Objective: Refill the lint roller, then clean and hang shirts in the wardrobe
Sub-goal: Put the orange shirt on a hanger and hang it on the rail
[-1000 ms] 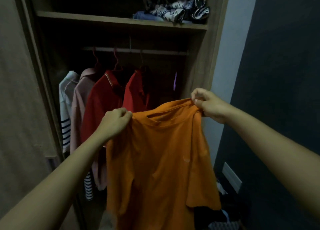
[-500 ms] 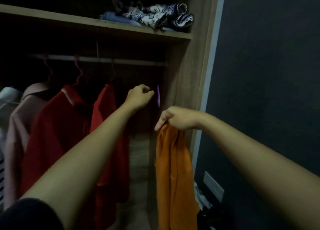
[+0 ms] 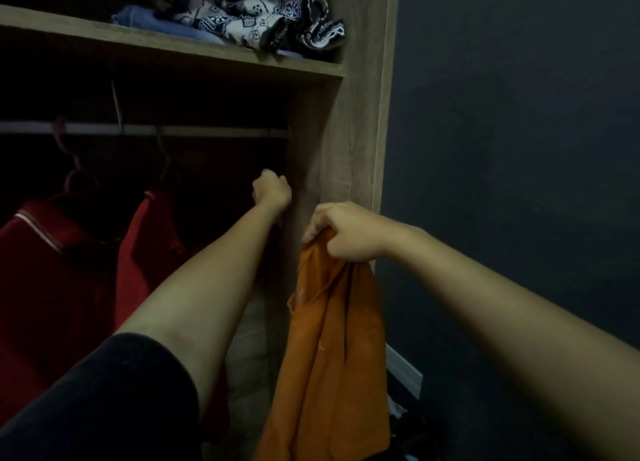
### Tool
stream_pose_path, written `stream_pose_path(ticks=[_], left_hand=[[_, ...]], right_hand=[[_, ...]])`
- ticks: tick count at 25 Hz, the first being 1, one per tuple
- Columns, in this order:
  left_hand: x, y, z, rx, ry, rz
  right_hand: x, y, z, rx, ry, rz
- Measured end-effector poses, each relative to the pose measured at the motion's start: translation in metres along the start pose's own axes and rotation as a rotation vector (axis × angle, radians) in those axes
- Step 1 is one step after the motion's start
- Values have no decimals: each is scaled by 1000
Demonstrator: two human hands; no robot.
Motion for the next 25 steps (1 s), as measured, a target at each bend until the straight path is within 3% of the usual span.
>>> stream_pose_path(ticks=[6, 9, 12, 16, 21, 25], left_hand=[[8, -37, -16, 69, 31, -27], [7, -61, -46, 68, 46, 103], [3, -90, -86, 115, 154, 170], [-20, -127, -143, 127, 314, 294], [-57, -200, -205, 143, 251, 491], [-70, -262, -249, 279, 381, 399]], right_hand=[[-4, 5, 0, 44, -23, 70], [-4, 7, -1, 166, -26, 94], [-7, 11, -3, 289, -83, -34], [-5, 24, -6, 177, -66, -105], [-13, 36, -16, 142, -37, -103], [-11, 35, -23, 148, 41, 32]])
Point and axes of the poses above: each hand's wrist, its own z-axis towards the middle knuckle, its own y-axis out of the palm, x = y × z, the point moved 5 cm from there along z, towards the middle knuckle, and after that the axes turned 13 degrees about y, right-handed, at the moved point
